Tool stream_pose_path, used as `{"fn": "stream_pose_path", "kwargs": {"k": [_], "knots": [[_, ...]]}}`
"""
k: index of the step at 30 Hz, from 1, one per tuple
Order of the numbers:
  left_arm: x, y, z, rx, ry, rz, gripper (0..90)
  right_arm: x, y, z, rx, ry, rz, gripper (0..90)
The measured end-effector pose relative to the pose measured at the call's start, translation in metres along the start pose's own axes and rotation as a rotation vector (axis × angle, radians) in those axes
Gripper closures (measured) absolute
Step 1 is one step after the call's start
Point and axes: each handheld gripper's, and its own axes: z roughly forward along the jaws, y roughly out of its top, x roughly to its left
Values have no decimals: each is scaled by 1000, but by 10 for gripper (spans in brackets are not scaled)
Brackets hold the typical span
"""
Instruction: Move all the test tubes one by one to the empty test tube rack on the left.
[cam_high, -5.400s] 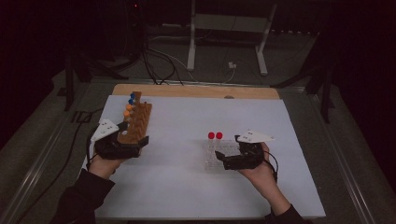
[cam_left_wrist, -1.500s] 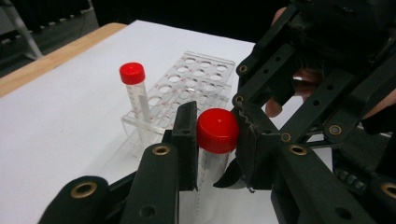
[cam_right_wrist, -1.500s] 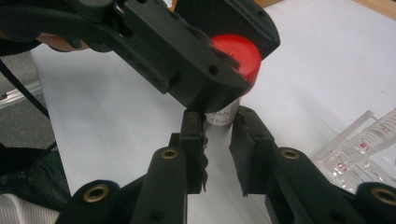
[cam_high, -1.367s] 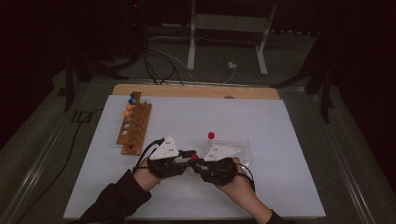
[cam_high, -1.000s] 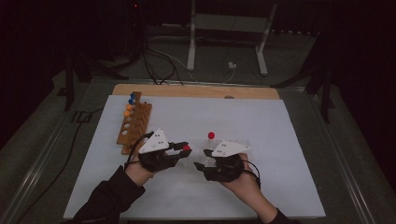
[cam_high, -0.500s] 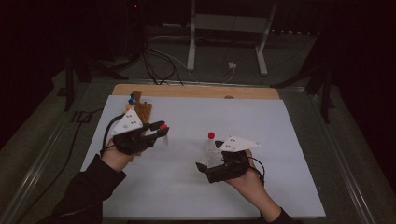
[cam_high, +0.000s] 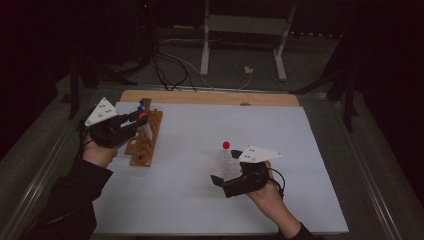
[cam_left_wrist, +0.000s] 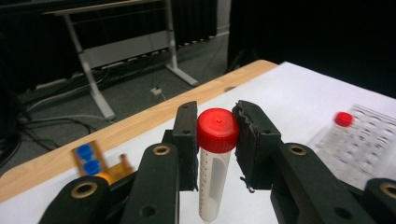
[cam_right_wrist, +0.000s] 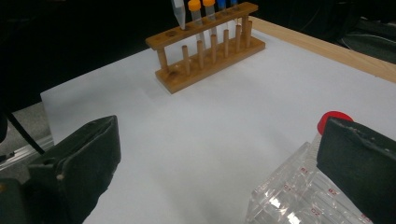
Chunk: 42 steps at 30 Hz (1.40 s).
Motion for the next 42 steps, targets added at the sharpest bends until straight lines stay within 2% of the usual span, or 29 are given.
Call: {"fn": "stream_pose_path", "kwargs": {"k": [3,6,9,12,16,20,26,33,37,39,42], "knots": [[14,-4,-3,-10,45,-41,718,0,0,0,-3,-1,0,0],[24,-8,-4,-7,95,-47,717,-1,0,0,-1,-2,-2,0],[33,-13,-3,-6,126,-70,717,-1,0,0,-2,-2,3,0],[39,-20,0,0,162,-72,717,-2,0,0,-2,-5,5,0],[46,-31,5,-13,210,-103,717,-2,-1,-1,-6,-4,7,0],[51,-40,10,-5,206,-142,718,-4,-1,0,-1,2,12,0],[46,-54,20,31,194,-152,717,-4,-1,0,0,1,11,0],[41,-73,32,88,203,-167,716,-4,-1,-1,0,-1,11,0],[39,-78,35,112,215,-162,715,-5,-2,-1,0,-1,11,0],[37,-80,37,125,227,-144,715,-4,-2,-1,1,-2,11,0],[36,-82,37,125,238,-142,714,-4,-2,0,4,1,10,0]]}}
